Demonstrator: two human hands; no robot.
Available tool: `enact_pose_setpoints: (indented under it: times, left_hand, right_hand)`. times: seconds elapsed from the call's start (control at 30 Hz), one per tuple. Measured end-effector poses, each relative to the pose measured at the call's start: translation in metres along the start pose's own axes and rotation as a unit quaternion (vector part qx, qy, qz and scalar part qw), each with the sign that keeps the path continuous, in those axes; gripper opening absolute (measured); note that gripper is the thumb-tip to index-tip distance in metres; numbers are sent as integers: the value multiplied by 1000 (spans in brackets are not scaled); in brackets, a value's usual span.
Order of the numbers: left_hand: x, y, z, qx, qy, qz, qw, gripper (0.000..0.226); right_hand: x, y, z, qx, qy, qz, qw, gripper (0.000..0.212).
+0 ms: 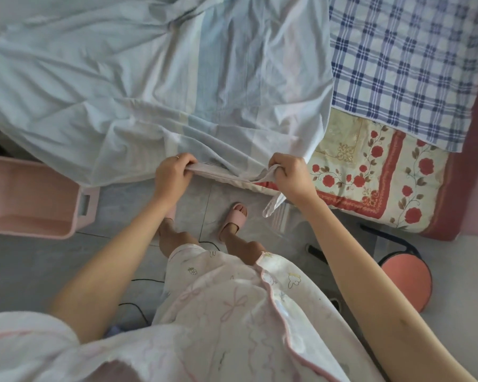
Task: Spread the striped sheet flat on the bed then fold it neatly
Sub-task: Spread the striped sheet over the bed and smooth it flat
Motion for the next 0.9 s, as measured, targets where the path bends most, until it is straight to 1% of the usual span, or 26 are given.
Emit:
enact_pose_setpoints:
  times: [0.1, 0.17, 0.2, 0.23, 0.3, 0.33, 0.37, 0.43, 0.5, 0.53, 0.6, 0.67, 0.77, 0.8, 0.83, 0.9]
  left_hand:
    - [-2, 0, -4, 89, -110, 35, 989, 21]
    - [2, -11, -13, 146, -148, 63, 976, 15]
    - [5, -16, -20, 164, -154, 67, 972, 10]
    - [7, -22, -25, 179, -151, 64, 970, 14]
    - [4, -34, -35, 209, -112, 21, 971, 36]
    - [1, -40, -37, 210, -72, -14, 975, 41]
    - [-3, -44, -36, 199, -27, -48, 978, 37]
    - [-8, -53, -29, 159, 60, -89, 981, 23]
    - [-10, -61, -23, 153, 132, -83, 976, 34]
    - [-9, -64, -20, 155, 148, -61, 975, 41]
    - [-9, -65, -12, 136, 132, 0, 982, 43]
    - [-11, -62, -4, 97, 90, 37, 991, 33]
    - [-12, -54, 0, 48, 2, 47, 998, 20]
    - [-9, -52, -1, 43, -23, 46, 998, 19]
    - [-6, -50, -5, 44, -44, 46, 997, 19]
    - [2, -46, -15, 55, -66, 46, 995, 18]
  right_hand:
    - [13, 0, 2, 17, 44, -47, 998, 14]
    - [18, 1, 1, 22, 58, -60, 996, 14]
    - [20, 0, 0, 27, 62, -63, 996, 15]
    - [21, -1, -2, 32, 62, -63, 996, 16]
    - [21, -3, -5, 33, 54, -56, 996, 17]
    - [21, -3, -6, 31, 49, -51, 997, 19]
    - [20, -4, -7, 29, 48, -46, 997, 21]
    - [20, -5, -10, 32, 49, -35, 998, 20]
    - [20, -5, -11, 40, 49, -31, 998, 19]
    - [21, -5, -11, 43, 51, -29, 997, 21]
    - [22, -3, -12, 51, 55, -21, 997, 20]
    - [21, -1, -11, 59, 56, -11, 997, 16]
    - [15, 5, -10, 67, 53, -18, 996, 17]
    - [13, 7, -9, 69, 57, -40, 995, 21]
    - [11, 8, -9, 73, 63, -68, 993, 29]
    - [6, 7, -7, 114, 64, -120, 984, 51]
Point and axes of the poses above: each hand's wrist, its own z-axis towards the middle knuckle, its own y-axis out of the back of the hand, x = y × z, the point moved 5 cm from there along z, towards the middle knuckle, and after that the axes turned 4 degrees about -z, right-handed, at the moved point
